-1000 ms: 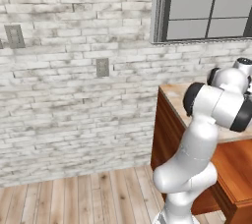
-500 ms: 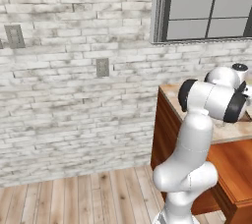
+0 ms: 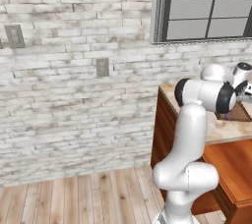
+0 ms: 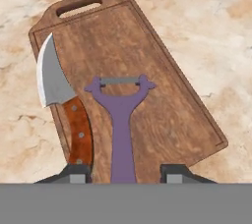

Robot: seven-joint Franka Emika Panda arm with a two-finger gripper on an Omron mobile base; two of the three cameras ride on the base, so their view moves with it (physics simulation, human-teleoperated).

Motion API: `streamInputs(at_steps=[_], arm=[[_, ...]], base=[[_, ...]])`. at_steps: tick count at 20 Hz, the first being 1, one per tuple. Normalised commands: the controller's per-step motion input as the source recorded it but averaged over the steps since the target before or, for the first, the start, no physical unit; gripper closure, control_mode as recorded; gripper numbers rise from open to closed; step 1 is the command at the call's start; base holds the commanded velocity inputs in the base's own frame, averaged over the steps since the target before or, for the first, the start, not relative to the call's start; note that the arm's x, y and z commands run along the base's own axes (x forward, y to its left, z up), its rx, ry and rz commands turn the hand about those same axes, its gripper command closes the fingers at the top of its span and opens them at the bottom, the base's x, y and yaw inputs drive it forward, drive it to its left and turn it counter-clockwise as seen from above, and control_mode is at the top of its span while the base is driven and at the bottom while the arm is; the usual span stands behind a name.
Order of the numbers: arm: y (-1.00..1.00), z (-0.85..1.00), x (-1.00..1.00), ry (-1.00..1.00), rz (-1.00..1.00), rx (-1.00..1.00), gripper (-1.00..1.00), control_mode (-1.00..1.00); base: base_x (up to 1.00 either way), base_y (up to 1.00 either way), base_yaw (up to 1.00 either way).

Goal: Open the drawer on the right and place the cutting tools on the cutting board.

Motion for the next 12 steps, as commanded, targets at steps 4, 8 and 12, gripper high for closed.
streamInputs(at_steps=[4, 8, 12], arm=[[0.15, 0.29, -0.44, -0.06, 0.00, 0.00, -1.00, -1.00], [0.94, 0.03, -1.00, -0.18, 0.00, 0.00, -1.00, -1.00], [0.98, -0.08, -1.00, -0.05, 0.00, 0.00, -1.00, -1.00]], base=[[0.00, 0.00, 0.00], [0.00, 0.00, 0.00], [0.00, 0.00, 0.00]])
